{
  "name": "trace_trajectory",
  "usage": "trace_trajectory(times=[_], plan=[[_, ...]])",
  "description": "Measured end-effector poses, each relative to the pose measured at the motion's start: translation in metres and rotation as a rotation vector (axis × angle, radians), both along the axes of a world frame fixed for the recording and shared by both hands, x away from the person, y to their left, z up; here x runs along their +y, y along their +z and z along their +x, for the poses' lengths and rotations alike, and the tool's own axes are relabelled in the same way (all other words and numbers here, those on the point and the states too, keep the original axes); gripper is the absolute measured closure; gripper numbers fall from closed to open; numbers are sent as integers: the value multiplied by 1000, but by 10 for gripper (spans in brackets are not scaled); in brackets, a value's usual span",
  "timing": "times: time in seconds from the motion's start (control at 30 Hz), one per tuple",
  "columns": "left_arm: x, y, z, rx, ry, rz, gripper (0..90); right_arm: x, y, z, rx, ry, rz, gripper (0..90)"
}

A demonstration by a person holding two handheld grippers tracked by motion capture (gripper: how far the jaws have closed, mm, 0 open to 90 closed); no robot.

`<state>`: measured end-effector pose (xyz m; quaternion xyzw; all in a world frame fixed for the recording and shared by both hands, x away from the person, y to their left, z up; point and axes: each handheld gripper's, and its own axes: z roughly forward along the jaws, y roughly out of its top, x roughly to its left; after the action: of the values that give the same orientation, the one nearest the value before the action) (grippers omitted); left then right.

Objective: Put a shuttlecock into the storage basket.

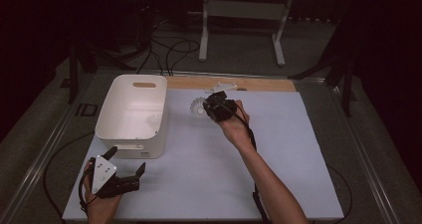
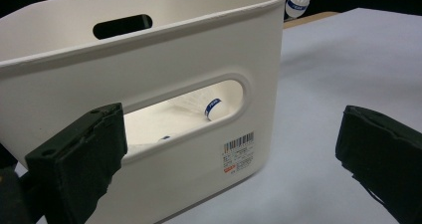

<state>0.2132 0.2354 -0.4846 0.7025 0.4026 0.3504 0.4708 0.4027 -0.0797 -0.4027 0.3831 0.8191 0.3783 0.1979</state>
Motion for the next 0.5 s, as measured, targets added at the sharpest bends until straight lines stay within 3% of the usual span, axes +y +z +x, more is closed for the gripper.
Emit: trace_trajectory(times=[0.5], plan=[[0, 0, 0, 2, -2, 2, 2, 2, 8, -3, -24, 6, 5, 893]])
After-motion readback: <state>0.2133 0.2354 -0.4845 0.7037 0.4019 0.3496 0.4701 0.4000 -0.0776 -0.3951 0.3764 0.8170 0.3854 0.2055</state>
